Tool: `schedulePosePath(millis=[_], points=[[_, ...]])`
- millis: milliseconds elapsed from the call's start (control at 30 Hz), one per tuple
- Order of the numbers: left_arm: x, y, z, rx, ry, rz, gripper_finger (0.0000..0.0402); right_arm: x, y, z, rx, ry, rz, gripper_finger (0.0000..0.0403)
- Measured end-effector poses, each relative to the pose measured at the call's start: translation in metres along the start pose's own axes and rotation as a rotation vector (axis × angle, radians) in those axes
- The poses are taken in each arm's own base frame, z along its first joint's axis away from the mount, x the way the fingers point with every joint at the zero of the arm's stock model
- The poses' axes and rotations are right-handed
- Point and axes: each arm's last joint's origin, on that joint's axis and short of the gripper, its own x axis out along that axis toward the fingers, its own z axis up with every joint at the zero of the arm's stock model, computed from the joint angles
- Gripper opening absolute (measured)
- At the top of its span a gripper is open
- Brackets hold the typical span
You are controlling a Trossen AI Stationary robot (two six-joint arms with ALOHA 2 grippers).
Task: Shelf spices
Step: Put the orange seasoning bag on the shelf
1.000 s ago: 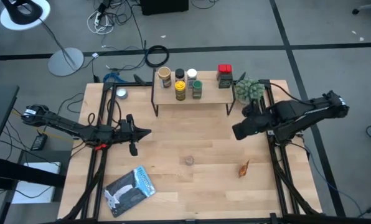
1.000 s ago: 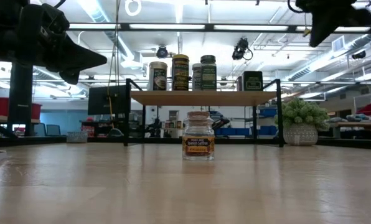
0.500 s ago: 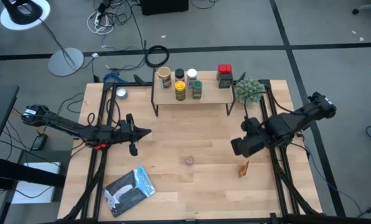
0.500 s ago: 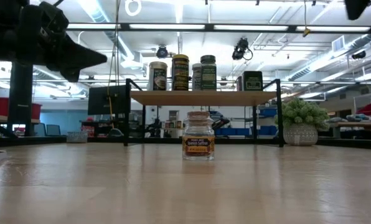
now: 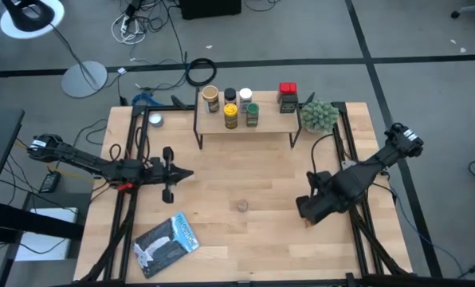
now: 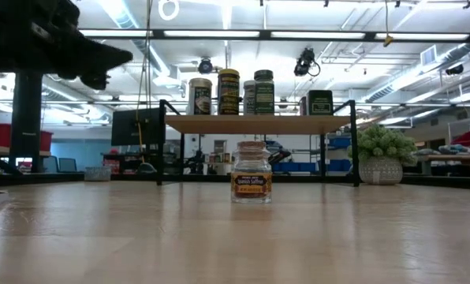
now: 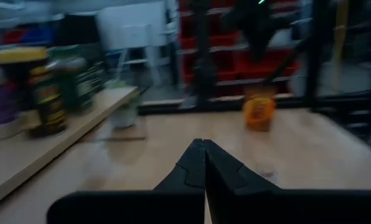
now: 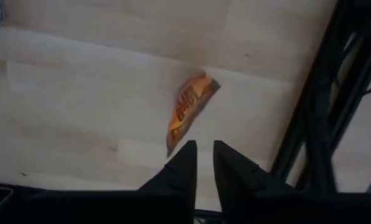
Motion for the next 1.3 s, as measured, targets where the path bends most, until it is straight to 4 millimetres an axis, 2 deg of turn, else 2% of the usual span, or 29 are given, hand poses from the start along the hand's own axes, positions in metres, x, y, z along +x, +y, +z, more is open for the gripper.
schedulePosePath(millis=[300,567,933,1133,1300], points=[[0.005,-0.006,0.015,0.004,-0.019,-0.19,0.0002,0.021,0.013,-0.025,0.181,-0.022,-0.038,0.0117],[0.008,-0.008,0.021,0.004,-0.018,-0.223,0.0002,0.024,0.017,-0.034,0.297,-0.007,0.001,0.0156],[0.008,-0.008,0.021,0.006,-0.013,-0.221,0.0002,0.05,0.026,-0.033,0.328,-0.033,-0.089,0.016],[0.008,-0.008,0.021,0.005,-0.014,-0.216,0.0002,0.051,0.027,-0.032,0.335,-0.063,-0.076,0.0156],[0.008,-0.008,0.021,0.005,-0.015,-0.216,0.0002,0.052,0.027,-0.029,0.346,-0.068,-0.083,0.0136]])
